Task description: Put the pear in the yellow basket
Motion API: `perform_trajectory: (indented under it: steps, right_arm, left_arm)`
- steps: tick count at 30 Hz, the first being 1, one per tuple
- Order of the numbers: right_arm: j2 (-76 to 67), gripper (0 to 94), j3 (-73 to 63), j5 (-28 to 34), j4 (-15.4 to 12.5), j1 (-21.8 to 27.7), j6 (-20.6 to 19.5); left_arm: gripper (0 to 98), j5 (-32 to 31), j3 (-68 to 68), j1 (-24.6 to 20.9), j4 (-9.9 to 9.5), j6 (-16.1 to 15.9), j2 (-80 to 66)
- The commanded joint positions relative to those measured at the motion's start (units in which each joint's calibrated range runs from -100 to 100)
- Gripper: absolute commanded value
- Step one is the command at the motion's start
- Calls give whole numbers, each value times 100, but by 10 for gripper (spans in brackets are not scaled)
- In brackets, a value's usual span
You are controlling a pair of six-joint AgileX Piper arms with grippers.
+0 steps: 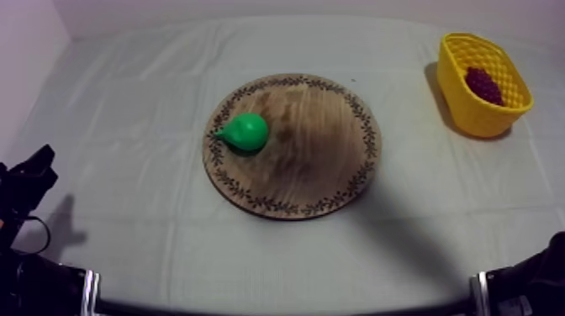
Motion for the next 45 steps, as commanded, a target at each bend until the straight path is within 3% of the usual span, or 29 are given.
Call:
perform_trajectory:
  steps: [1, 11, 23, 30, 37, 42, 45]
  right_arm:
    - [477, 7, -360, 270, 45, -116, -24]
    - [2036, 7, -1596, 1204, 334, -498, -303]
    - [3588, 8, -3227, 2015, 657, -851, -107]
    - [4158, 8, -3468, 2257, 870, -1030, -125]
    - [4615, 9, -3484, 2299, 914, -1094, -281]
    - [4857, 52, -3582, 2309, 907, -1107, -405]
    - [4957, 143, -3662, 2311, 910, -1097, -461]
  left_arm:
    - [1, -1, 0, 1, -2, -1, 0]
    - [1, -1, 0, 1, -2, -1, 0]
    - [1, -1, 0, 1, -2, -1, 0]
    - [1, -1, 0, 1, -2, -1, 0]
    - [1, -1, 0, 1, -2, -1, 0]
    - [1, -1, 0, 1, -2, -1, 0]
    - [1, -1, 0, 1, -2, -1, 0]
